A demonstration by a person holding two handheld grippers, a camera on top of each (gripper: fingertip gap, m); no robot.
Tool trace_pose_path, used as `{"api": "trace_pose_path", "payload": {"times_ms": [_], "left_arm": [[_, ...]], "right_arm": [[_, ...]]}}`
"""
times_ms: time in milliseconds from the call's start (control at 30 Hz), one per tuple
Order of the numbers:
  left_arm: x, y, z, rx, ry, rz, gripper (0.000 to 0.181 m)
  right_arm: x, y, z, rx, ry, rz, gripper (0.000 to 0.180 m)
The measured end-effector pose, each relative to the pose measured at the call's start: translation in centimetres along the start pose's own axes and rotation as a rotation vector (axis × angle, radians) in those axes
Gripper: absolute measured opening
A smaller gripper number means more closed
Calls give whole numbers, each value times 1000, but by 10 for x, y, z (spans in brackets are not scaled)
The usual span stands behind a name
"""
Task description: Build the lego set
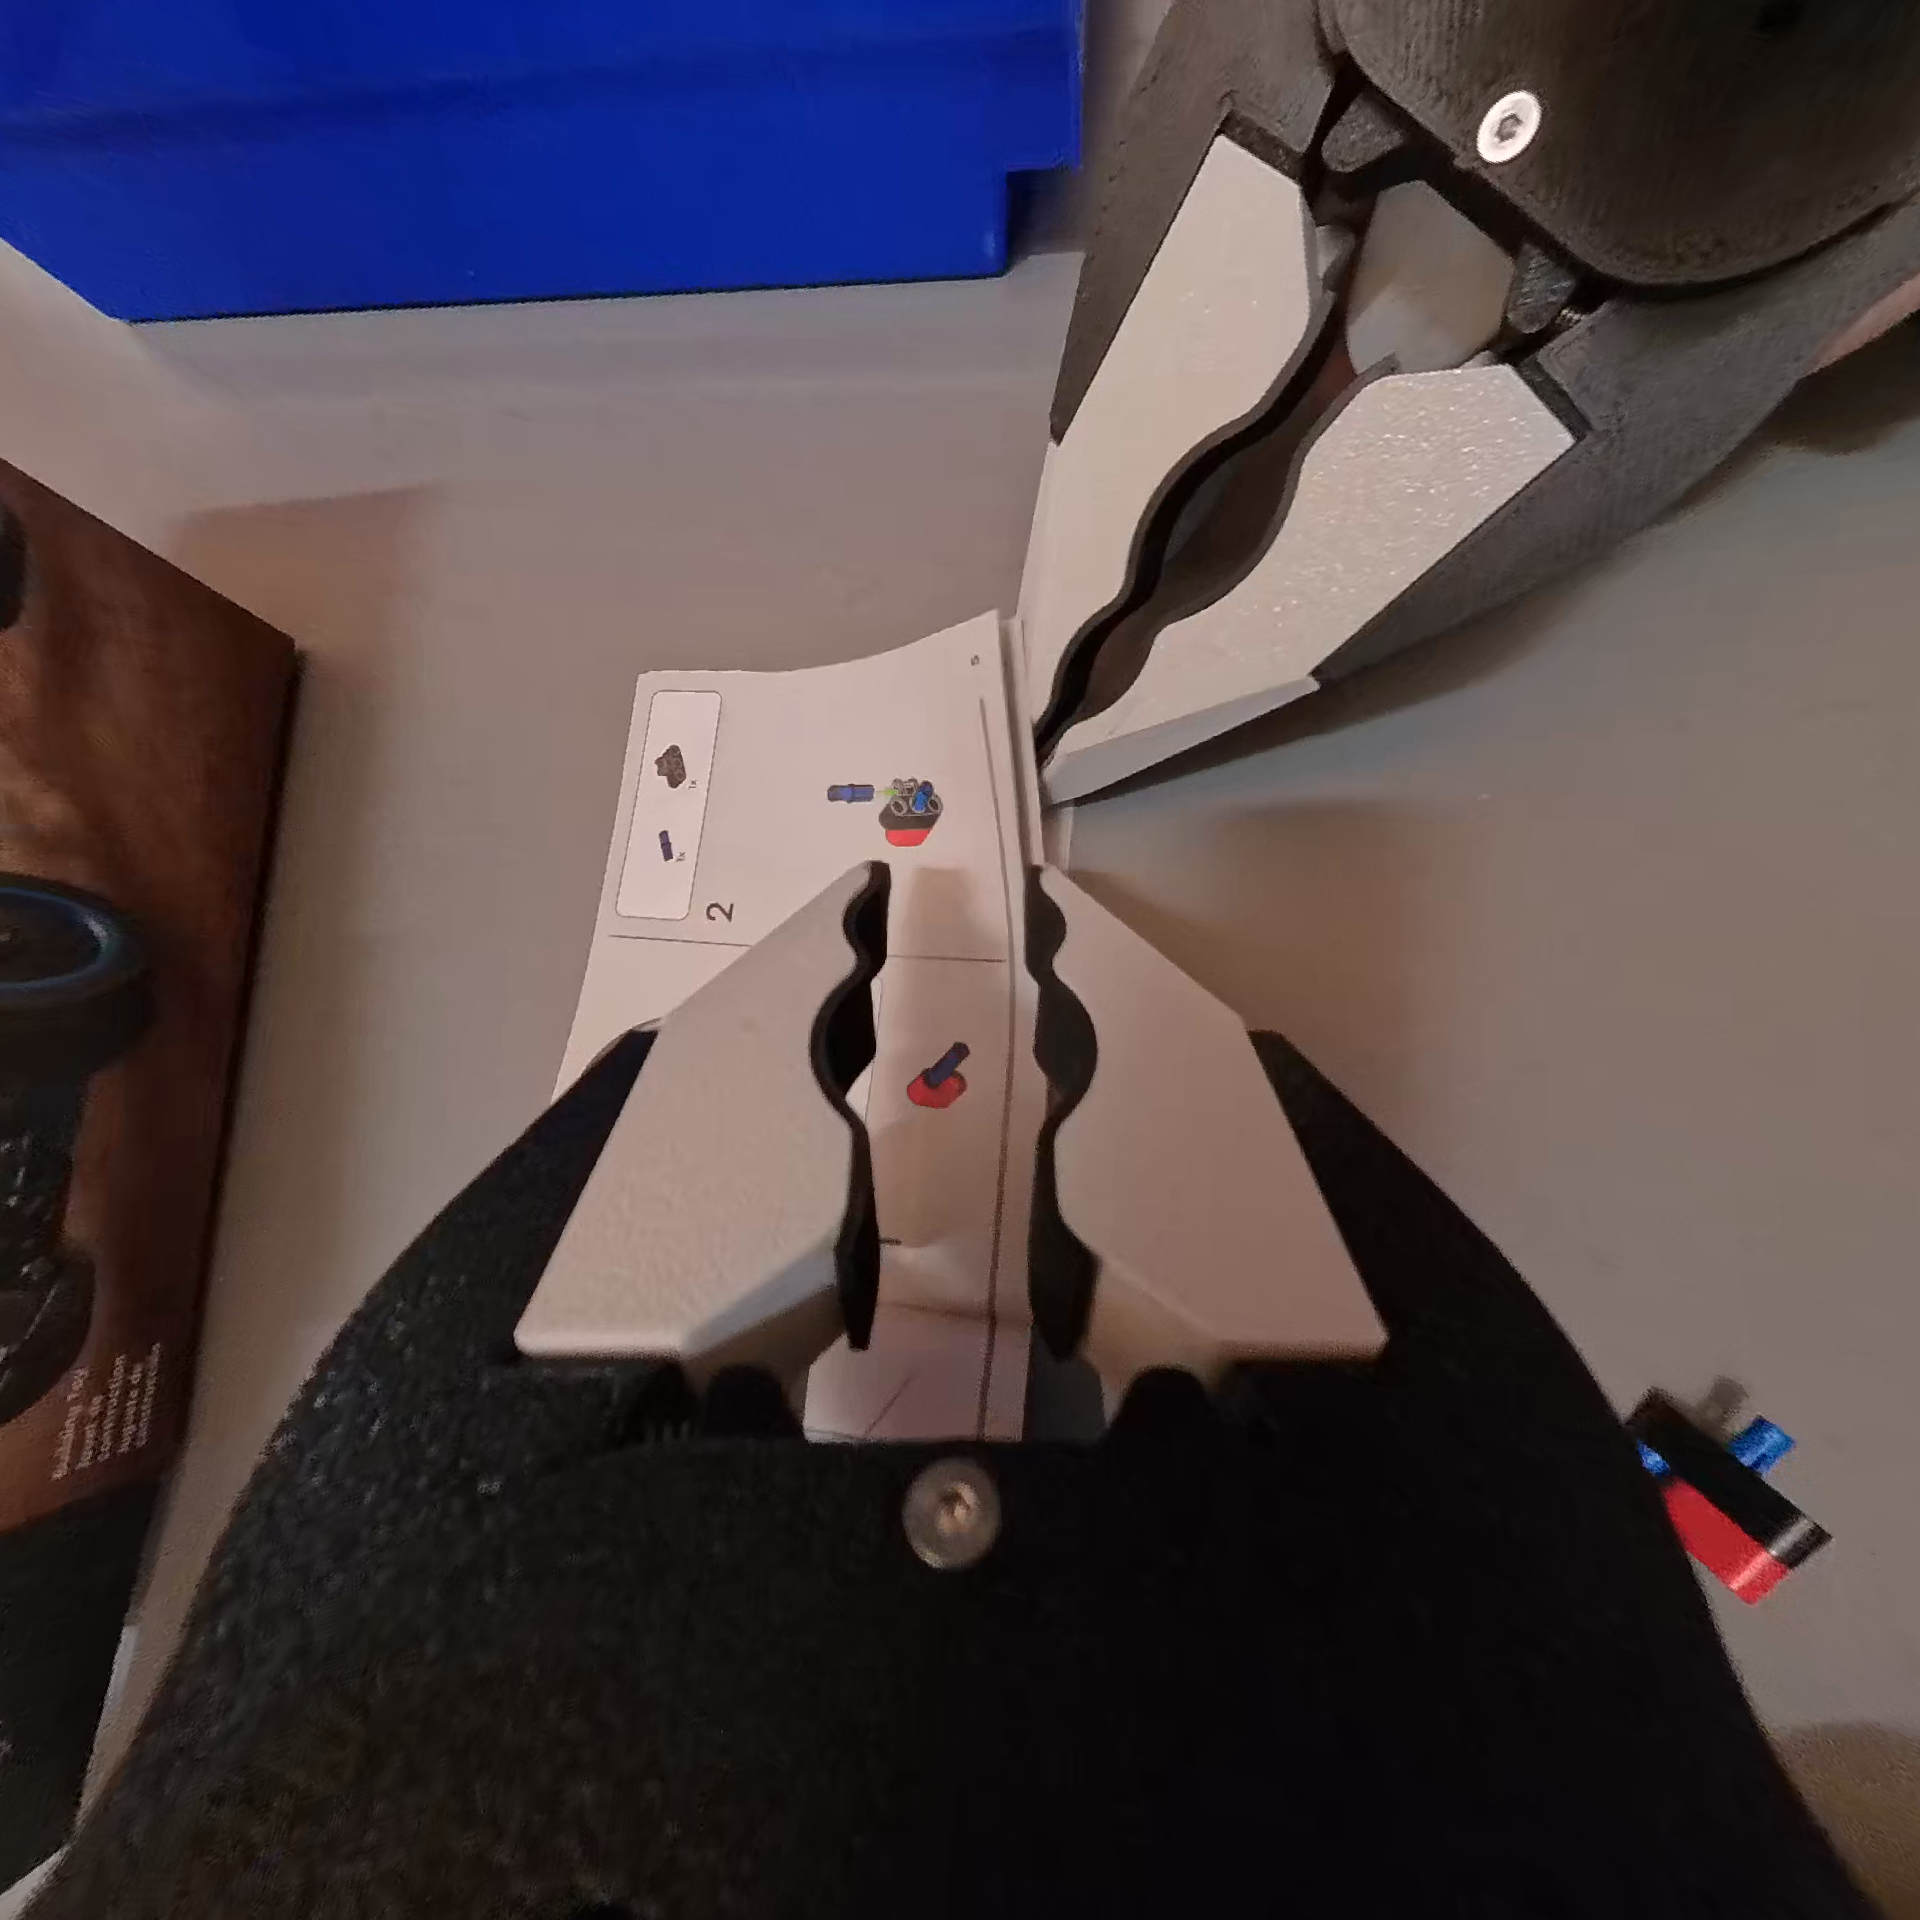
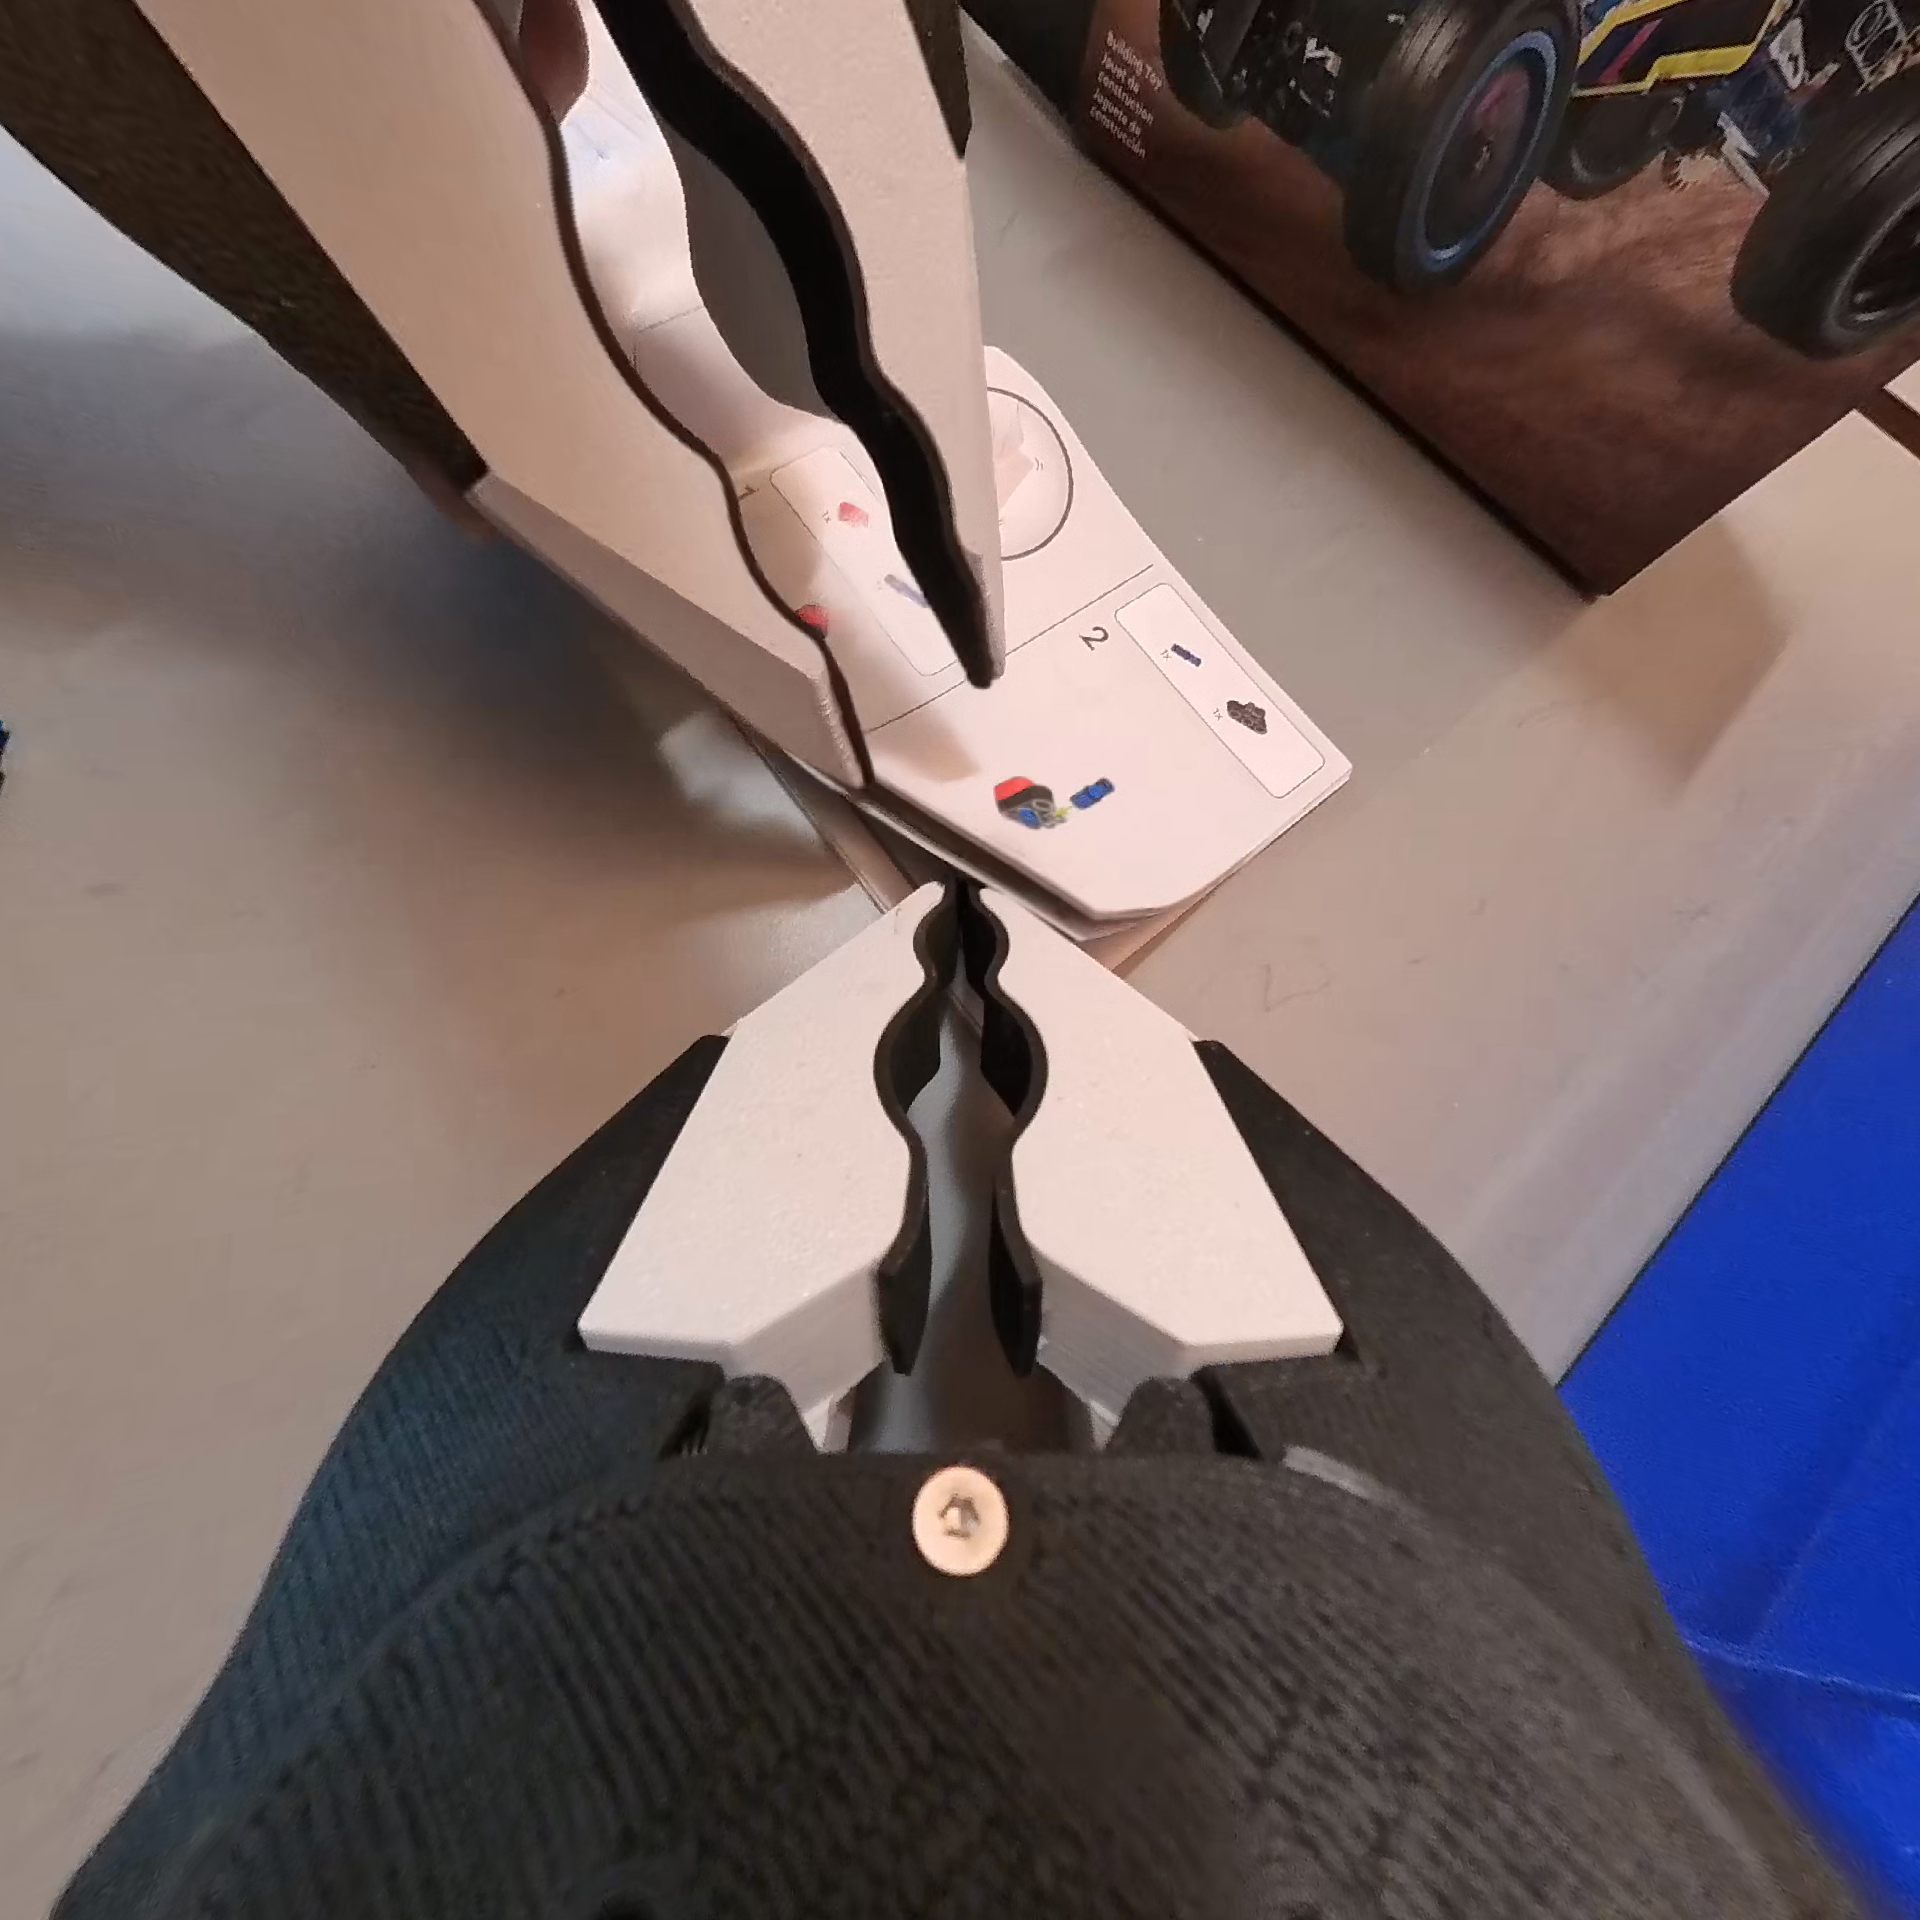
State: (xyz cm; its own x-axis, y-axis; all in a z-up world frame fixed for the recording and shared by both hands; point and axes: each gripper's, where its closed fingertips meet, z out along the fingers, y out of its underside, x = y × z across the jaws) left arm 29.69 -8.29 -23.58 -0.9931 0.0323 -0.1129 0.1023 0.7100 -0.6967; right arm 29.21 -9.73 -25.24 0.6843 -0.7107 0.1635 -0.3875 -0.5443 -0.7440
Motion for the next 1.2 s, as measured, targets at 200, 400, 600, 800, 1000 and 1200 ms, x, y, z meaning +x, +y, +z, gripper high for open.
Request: {"api": "trace_pose_path", "payload": {"times_ms": [200,400,600,800,1000,1200], "left_arm": [[0,1,1,-29,-30,22,21],[-4,2,-2,-30,-51,2,17],[-3,0,3,-18,-48,-52,1],[0,-1,2,-11,-28,-82,0],[-13,-10,-27,117,-98,-182,0],[-3,-15,-39,175,4,-198,0]], "right_arm": [[0,0,0,0,-2,3,0],[0,0,0,0,-3,4,0],[0,0,0,0,-7,8,0],[-2,1,-2,1,-22,7,0],[11,-33,-52,111,-22,109,11],[16,-10,-2,54,28,118,0]]}}
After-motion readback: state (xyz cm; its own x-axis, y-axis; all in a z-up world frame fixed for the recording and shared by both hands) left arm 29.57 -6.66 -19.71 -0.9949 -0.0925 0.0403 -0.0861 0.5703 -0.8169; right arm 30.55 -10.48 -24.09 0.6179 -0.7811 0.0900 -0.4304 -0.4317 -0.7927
